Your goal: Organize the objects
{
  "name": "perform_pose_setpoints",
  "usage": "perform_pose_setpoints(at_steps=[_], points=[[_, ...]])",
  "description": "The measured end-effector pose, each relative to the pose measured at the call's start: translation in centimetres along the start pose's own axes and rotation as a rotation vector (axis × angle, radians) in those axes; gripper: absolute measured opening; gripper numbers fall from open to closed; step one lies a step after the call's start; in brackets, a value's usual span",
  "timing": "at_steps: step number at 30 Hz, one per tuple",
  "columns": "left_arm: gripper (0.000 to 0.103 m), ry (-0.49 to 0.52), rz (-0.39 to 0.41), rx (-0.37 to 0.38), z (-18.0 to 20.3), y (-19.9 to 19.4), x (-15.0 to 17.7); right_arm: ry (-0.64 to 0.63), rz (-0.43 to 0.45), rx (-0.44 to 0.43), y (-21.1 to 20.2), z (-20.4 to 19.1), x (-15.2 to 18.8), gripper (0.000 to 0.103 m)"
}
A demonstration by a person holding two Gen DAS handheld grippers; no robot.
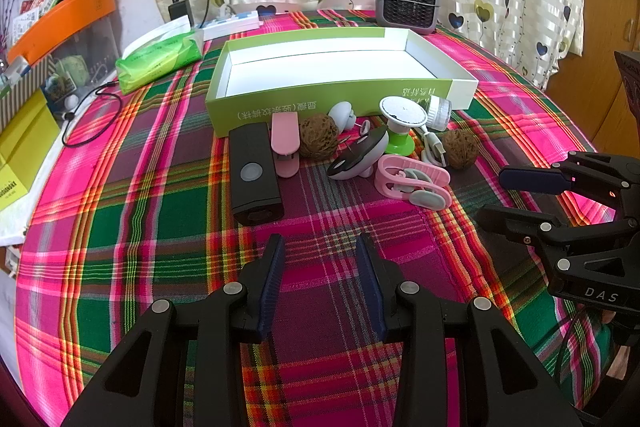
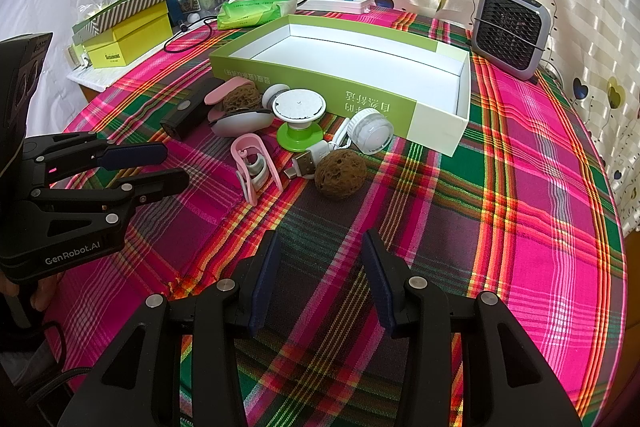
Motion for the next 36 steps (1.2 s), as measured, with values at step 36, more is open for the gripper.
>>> perform_pose_setpoints(at_steps=[36], points=[[0.035, -0.040, 0.022, 0.005, -1.0, -0.9, 0.0, 0.013, 0.019, 0.003, -0.3, 0.3, -0.5, 0.044]])
Point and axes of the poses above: each gripper's, at about its wrist camera, not at the fingertips, and y roughly the way its jaws point, z to its right, x to its underside, the point moved 3 cm from there along y, roughly the way its jaws point, and after that the axes turned 4 degrees about y, right-handed, at the moved point
